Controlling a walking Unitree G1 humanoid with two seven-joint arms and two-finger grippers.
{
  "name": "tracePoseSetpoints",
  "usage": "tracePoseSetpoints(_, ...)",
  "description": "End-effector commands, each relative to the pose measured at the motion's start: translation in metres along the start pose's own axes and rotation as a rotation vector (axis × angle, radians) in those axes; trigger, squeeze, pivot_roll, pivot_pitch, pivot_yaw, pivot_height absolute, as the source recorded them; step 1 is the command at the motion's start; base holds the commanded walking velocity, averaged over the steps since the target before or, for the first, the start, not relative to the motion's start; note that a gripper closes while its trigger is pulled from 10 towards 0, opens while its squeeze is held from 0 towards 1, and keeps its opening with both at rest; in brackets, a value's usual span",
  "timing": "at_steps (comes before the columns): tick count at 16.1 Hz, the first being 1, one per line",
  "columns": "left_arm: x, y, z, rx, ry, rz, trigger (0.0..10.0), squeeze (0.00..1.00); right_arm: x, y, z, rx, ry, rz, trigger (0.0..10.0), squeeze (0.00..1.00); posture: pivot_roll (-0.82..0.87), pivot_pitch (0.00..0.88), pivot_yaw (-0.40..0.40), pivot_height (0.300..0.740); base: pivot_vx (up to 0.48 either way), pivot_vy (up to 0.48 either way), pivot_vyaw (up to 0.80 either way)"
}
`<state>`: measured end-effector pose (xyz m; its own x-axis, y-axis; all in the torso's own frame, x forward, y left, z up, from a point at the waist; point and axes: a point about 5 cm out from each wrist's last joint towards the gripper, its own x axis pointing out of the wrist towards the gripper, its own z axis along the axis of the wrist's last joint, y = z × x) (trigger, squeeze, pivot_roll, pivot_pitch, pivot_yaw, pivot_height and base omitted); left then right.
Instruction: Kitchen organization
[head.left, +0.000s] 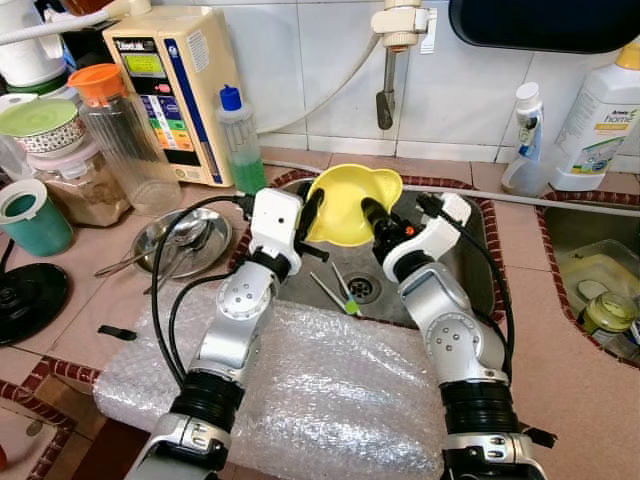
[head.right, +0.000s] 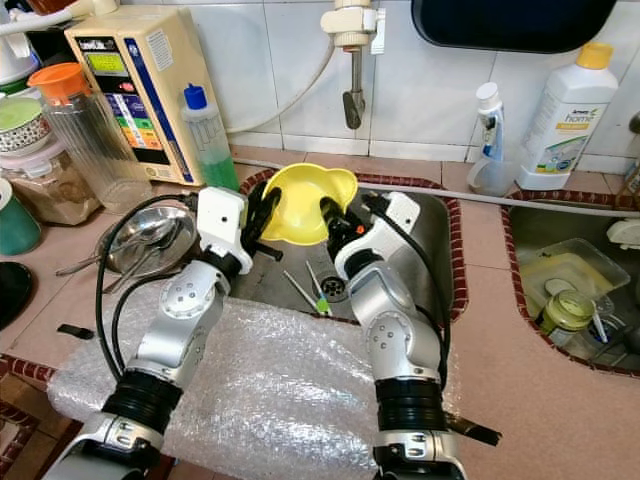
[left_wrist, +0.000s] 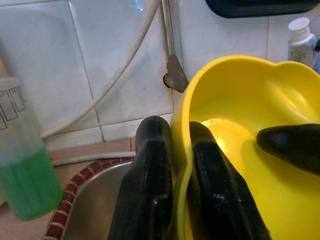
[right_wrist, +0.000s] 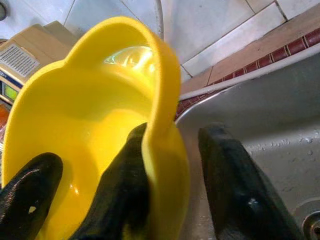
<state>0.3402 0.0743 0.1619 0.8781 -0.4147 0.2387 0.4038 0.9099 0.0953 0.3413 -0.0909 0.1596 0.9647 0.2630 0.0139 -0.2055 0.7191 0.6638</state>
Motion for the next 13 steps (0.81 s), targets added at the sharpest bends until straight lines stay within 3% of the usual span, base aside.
tracePoseSetpoints(1, -0.0004, 0.0073, 0.0151, 0.014, -0.073, 0.011, 0.0, 0.00, 0.0009, -0.0073, -0.0039, 0.063, -0.013, -0.081, 0.0, 0.00, 0.06, 0.000, 0.111, 0.740, 0.000, 0.000, 0.00)
tracePoseSetpoints(4, -0.0001, 0.0071, 0.0152, 0.017, -0.071, 0.008, 0.0, 0.00, 0.0029, -0.0083, -0.0010, 0.069, -0.026, -0.088, 0.0, 0.00, 0.06, 0.000, 0.118, 0.740, 0.000, 0.000, 0.00)
tracePoseSetpoints(5, 0.0000, 0.0067, 0.0156, 0.017, -0.070, 0.001, 1.2, 0.00, 0.0037, -0.0101, 0.0029, 0.075, -0.044, -0.098, 0.0, 0.00, 0.06, 0.000, 0.123, 0.740, 0.000, 0.000, 0.00)
tracePoseSetpoints(8, -0.0008, 0.0079, 0.0147, 0.021, -0.064, 0.003, 1.8, 0.00, 0.0025, -0.0146, 0.0047, 0.081, -0.055, -0.115, 0.0, 0.00, 0.06, 0.000, 0.127, 0.740, 0.000, 0.000, 0.00)
tracePoseSetpoints(10, -0.0008, 0.0076, 0.0144, 0.021, -0.060, -0.001, 3.9, 0.00, 0.0021, -0.0155, 0.0035, 0.083, -0.055, -0.121, 0.0, 0.00, 0.06, 0.000, 0.129, 0.740, 0.000, 0.000, 0.00)
tracePoseSetpoints(11, -0.0008, 0.0077, 0.0143, 0.021, -0.059, -0.002, 3.9, 0.00, 0.0023, -0.0152, 0.0033, 0.080, -0.055, -0.119, 0.0, 0.00, 0.06, 0.000, 0.130, 0.740, 0.000, 0.000, 0.00)
tracePoseSetpoints(12, -0.0008, 0.0075, 0.0138, 0.018, -0.053, -0.009, 4.8, 0.00, 0.0031, -0.0158, 0.0037, 0.077, -0.058, -0.123, 0.0, 0.00, 0.06, 0.000, 0.130, 0.740, 0.000, 0.000, 0.00)
tracePoseSetpoints(13, -0.0008, 0.0069, 0.0132, 0.012, -0.048, -0.016, 6.1, 0.00, 0.0035, -0.0166, 0.0041, 0.077, -0.060, -0.127, 0.0, 0.00, 0.06, 0.000, 0.130, 0.740, 0.000, 0.000, 0.00)
